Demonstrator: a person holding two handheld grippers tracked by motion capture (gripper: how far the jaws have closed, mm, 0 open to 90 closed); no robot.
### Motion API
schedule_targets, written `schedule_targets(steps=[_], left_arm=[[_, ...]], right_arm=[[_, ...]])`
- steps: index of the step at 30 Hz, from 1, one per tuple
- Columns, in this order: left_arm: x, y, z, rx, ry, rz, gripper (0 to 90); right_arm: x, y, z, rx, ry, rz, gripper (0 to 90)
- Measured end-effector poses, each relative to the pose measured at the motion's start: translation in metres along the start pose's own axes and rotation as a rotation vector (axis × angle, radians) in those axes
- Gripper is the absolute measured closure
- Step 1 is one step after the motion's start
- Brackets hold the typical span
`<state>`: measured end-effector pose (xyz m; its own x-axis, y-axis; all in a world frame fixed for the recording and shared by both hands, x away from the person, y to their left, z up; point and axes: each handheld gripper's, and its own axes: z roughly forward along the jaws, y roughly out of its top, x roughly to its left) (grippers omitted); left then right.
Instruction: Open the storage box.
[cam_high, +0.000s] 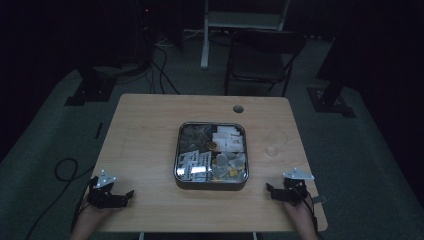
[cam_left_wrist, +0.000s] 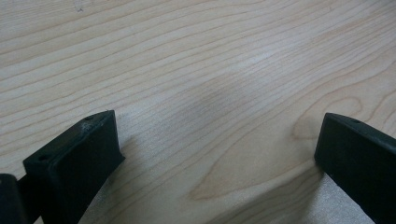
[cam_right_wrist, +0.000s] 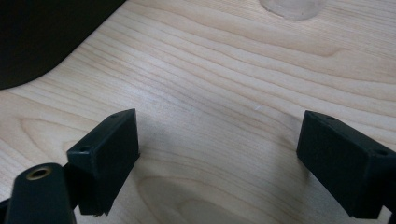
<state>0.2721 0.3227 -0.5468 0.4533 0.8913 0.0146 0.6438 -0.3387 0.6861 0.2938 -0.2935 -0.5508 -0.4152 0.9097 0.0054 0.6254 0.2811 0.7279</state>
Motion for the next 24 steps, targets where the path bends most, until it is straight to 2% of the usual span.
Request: schedule_targets(steps=[7, 14, 20, 24], left_arm=[[0.002, 0.002, 0.001, 0.006, -0.018, 0.021, 0.7], [0.001, 0.009, 0.005, 0.024, -0.014, 0.018, 0.8], [-0.007, 0.017, 0.011, 0.032, -0.051, 0.046, 0.8], [-0.01, 0.021, 0.014, 0.032, -0.066, 0.051, 0.8]], right_arm=[[0.0, 0.0, 0.0, -0.001, -0.001, 0.0, 12.5], [0.0, 0.0, 0.0, 0.0, -0.001, 0.001, 12.4], [0.0, 0.0, 0.0, 0.0, -0.002, 0.001, 12.5], [0.0, 0.0, 0.0, 0.0, -0.002, 0.001, 12.5]])
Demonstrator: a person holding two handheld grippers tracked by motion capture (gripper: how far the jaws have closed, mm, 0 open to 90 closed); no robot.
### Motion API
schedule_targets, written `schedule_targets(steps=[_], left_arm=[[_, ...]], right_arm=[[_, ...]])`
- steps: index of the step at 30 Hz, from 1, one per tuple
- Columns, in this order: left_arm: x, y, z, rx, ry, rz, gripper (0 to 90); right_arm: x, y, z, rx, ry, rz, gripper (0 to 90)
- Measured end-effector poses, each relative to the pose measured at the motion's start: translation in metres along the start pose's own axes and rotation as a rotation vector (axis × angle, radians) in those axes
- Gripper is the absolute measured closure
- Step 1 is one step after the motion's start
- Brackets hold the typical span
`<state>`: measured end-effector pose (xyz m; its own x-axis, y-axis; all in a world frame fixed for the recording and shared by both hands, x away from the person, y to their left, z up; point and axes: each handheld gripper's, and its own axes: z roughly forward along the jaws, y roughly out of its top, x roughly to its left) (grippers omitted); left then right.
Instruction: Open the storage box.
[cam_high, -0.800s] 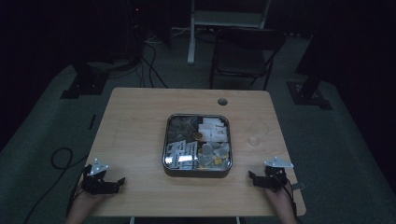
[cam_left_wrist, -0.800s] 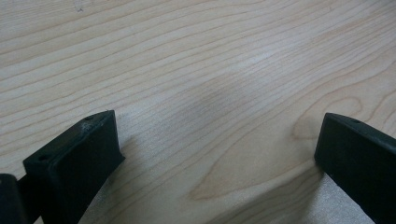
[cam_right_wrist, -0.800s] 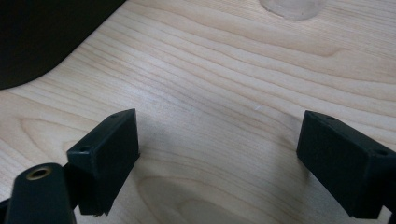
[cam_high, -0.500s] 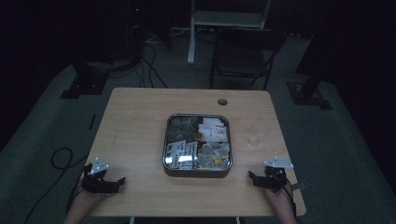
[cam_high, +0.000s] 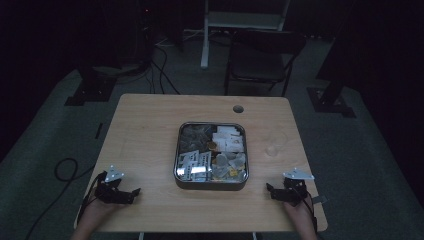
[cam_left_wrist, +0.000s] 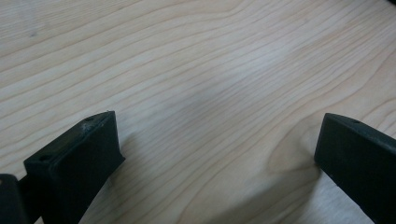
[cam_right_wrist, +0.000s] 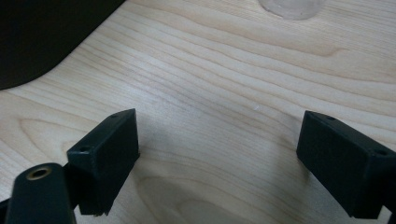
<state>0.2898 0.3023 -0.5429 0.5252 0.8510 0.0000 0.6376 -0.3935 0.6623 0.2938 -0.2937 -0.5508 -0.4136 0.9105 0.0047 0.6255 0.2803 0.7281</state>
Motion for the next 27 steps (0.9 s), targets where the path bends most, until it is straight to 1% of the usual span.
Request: schedule_targets(steps=[1, 4, 6, 7, 8, 9, 10, 11, 13, 14, 19, 21, 24, 26, 27], left_arm=[[-0.002, 0.003, 0.001, -0.002, -0.007, 0.008, 0.8], [-0.004, 0.007, 0.002, -0.007, -0.017, 0.012, 0.8], [-0.007, 0.013, 0.002, -0.016, -0.037, 0.021, 0.8], [-0.007, 0.013, 0.002, -0.016, -0.037, 0.021, 0.8], [-0.01, 0.018, 0.001, -0.019, -0.045, 0.037, 0.8], [-0.01, 0.018, 0.001, -0.019, -0.045, 0.037, 0.8], [-0.013, 0.023, 0.001, -0.025, -0.05, 0.05, 0.8], [-0.013, 0.023, 0.001, -0.025, -0.05, 0.05, 0.8], [-0.016, 0.032, -0.001, -0.037, -0.058, 0.065, 0.8], [-0.016, 0.032, -0.001, -0.037, -0.058, 0.065, 0.8], [-0.024, 0.051, -0.004, -0.057, -0.071, 0.099, 0.8], [-0.027, 0.058, -0.004, -0.064, -0.078, 0.115, 0.8], [-0.03, 0.065, -0.005, -0.066, -0.085, 0.127, 0.8], [-0.031, 0.067, -0.004, -0.066, -0.087, 0.134, 0.8], [-0.034, 0.072, -0.004, -0.07, -0.092, 0.14, 0.8]], right_arm=[[0.0, 0.0, 0.0, 0.0, 0.0, 0.0, 12.5], [0.0, 0.0, 0.0, 0.0, 0.0, 0.001, 12.5], [0.0, 0.0, 0.0, 0.001, 0.001, 0.0, 11.9], [0.0, 0.0, 0.0, 0.003, 0.003, -0.001, 11.6], [0.0, 0.0, 0.0, 0.003, 0.003, -0.001, 11.7], [0.0, 0.0, 0.0, 0.003, 0.003, -0.001, 11.7], [0.0, 0.0, 0.0, 0.003, 0.006, -0.004, 11.6], [0.0, 0.0, 0.0, 0.003, 0.008, -0.006, 11.6], [0.001, 0.0, 0.0, 0.004, 0.018, -0.013, 11.6], [0.001, 0.0, 0.0, 0.004, 0.018, -0.013, 11.6], [0.001, 0.0, 0.0, 0.005, 0.022, -0.015, 11.7], [0.001, 0.0, 0.0, 0.005, 0.022, -0.016, 13.1], [0.001, -0.001, -0.002, 0.0, 0.027, -0.018, 13.4], [0.001, -0.001, -0.002, 0.003, 0.016, -0.011, 13.1], [0.001, -0.001, -0.002, 0.004, 0.016, -0.01, 13.0]])
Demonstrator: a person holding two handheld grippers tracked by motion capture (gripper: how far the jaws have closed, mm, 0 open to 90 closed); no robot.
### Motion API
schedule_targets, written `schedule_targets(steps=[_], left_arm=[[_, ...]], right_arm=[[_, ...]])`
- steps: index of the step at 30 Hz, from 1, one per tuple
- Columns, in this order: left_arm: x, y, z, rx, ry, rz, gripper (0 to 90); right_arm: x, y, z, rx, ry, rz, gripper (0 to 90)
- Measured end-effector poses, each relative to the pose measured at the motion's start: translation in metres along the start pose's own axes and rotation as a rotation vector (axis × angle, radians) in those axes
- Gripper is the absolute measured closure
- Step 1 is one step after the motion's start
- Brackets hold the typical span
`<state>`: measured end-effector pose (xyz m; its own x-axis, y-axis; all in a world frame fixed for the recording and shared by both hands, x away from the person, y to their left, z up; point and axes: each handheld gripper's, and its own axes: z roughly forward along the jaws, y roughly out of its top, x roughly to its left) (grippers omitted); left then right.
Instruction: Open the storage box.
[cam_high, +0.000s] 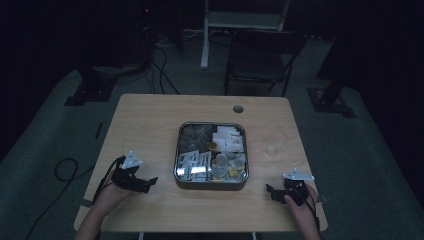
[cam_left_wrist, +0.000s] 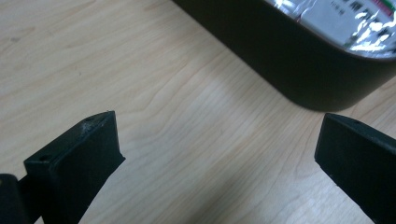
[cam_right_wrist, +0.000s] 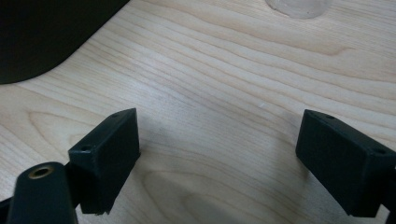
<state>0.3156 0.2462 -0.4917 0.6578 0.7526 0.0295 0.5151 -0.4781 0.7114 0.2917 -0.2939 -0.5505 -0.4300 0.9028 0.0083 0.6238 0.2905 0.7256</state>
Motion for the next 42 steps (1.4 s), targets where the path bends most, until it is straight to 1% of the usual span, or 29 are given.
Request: schedule_targets(steps=[1, 4, 15, 17, 20, 23, 27, 28, 31, 32, 34, 35, 38, 40, 42], left_arm=[[0.0, 0.0, 0.0, 0.0, 0.0, 0.0, 0.8], [-0.004, 0.009, 0.001, -0.009, -0.012, 0.012, 0.8], [-0.013, 0.033, 0.011, -0.028, -0.051, 0.043, 0.8], [-0.015, 0.038, 0.015, -0.036, -0.067, 0.05, 0.9], [-0.017, 0.043, 0.017, -0.034, -0.076, 0.059, 0.8], [-0.022, 0.051, 0.022, -0.054, -0.093, 0.072, 0.8], [-0.025, 0.057, 0.026, -0.073, -0.1, 0.084, 0.8], [-0.028, 0.061, 0.027, -0.087, -0.114, 0.092, 0.8], [-0.031, 0.066, 0.029, -0.09, -0.116, 0.102, 0.9], [-0.035, 0.069, 0.032, -0.088, -0.119, 0.113, 0.9], [-0.036, 0.071, 0.033, -0.083, -0.117, 0.121, 0.9], [-0.039, 0.075, 0.036, -0.084, -0.122, 0.131, 0.8], [-0.041, 0.078, 0.038, -0.09, -0.12, 0.137, 0.9], [-0.046, 0.083, 0.042, -0.095, -0.129, 0.143, 0.9], [-0.047, 0.085, 0.043, -0.098, -0.136, 0.142, 0.9]], right_arm=[[0.0, 0.0, 0.0, 0.0, 0.0, 0.0, 13.0], [0.0, 0.0, 0.0, 0.001, -0.01, 0.011, 12.9], [0.0, 0.0, 0.0, 0.0, -0.011, 0.01, 12.8], [0.0, 0.0, 0.0, 0.0, -0.01, 0.01, 12.8], [0.0, 0.0, 0.0, 0.0, -0.01, 0.011, 12.8], [0.0, 0.0, 0.0, 0.0, -0.01, 0.011, 12.8], [-0.001, 0.0, 0.0, 0.0, -0.01, 0.01, 12.8], [0.0, 0.0, 0.0, -0.001, -0.01, 0.01, 12.8], [0.0, 0.0, 0.0, -0.001, -0.01, 0.011, 12.8], [-0.001, 0.0, 0.0, 0.0, -0.01, 0.011, 12.8], [0.0, 0.0, 0.0, 0.0, -0.01, 0.011, 12.8], [0.0, 0.0, 0.0, -0.001, -0.01, 0.011, 12.8], [0.0, 0.0, 0.0, 0.0, -0.01, 0.011, 12.8], [-0.001, 0.0, 0.0, -0.001, -0.01, 0.011, 12.8], [-0.001, 0.0, 0.0, 0.0, -0.01, 0.011, 12.8]])
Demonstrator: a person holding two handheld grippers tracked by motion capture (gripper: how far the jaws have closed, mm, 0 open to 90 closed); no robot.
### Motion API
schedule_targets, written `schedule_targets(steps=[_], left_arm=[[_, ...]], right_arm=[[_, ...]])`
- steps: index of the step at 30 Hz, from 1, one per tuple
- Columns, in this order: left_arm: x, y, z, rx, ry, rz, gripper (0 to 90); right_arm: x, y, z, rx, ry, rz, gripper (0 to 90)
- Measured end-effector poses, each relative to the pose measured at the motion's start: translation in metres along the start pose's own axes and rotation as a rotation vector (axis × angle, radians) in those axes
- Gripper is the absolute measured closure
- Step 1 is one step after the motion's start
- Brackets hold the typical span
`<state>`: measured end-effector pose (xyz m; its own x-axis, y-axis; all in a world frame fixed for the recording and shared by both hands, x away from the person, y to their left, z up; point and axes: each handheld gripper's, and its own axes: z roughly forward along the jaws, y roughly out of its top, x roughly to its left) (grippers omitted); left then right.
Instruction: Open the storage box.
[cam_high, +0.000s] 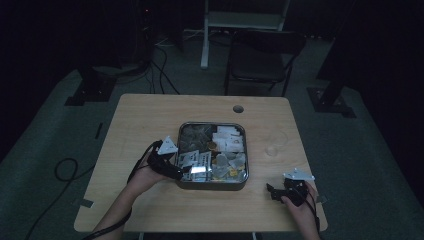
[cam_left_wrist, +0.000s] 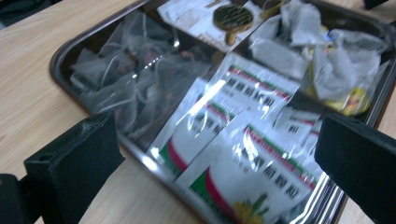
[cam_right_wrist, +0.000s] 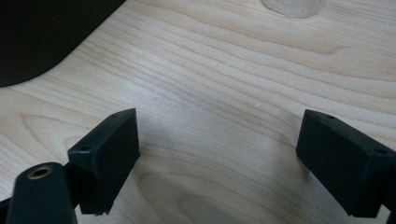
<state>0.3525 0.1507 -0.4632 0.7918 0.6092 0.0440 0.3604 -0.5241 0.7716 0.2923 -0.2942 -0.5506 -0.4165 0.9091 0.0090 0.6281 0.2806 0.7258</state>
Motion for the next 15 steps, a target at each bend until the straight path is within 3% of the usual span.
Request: schedule_targets(steps=[9, 15], left_arm=[[-0.01, 0.016, 0.021, -0.015, -0.034, 0.01, 1.6], [-0.012, 0.023, 0.031, -0.018, -0.045, -0.004, 1.7]], right_arm=[[0.0, 0.0, 0.0, 0.0, 0.0, 0.0, 12.8], [0.0, 0.0, 0.0, -0.001, 0.0, 0.001, 12.9]])
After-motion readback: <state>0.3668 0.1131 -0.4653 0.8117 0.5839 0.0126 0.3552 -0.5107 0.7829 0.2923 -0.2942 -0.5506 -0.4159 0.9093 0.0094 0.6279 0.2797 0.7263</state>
